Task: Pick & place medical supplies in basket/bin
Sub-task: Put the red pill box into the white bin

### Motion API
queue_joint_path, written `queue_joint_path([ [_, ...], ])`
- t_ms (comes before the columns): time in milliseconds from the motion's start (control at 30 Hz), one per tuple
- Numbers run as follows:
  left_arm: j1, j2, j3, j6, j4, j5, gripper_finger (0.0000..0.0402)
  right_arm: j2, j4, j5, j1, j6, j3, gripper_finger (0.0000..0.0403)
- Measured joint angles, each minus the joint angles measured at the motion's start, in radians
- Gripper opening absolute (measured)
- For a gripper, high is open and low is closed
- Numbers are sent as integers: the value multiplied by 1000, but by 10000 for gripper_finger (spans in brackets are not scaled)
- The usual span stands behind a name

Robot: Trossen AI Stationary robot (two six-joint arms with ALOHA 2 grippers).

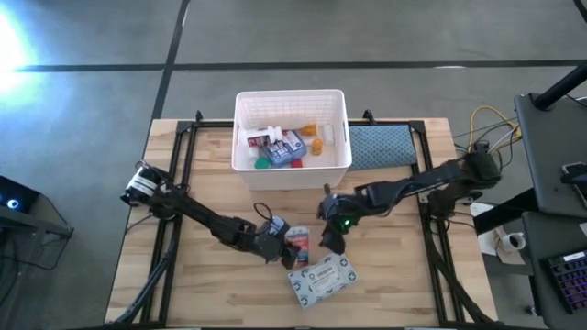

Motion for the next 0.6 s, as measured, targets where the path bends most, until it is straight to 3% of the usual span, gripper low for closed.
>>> queue_joint_path([
  [267,1,-90,0,52,-69,-84,11,-272,-176,302,-1,4,-1,187],
  [433,18,-225,23,177,-61,-159,13,-403,-192,438,6,12,-2,187],
  [600,36,-360,87,312,-52,-215,14,-479,-192,492,13,10,-3,187],
])
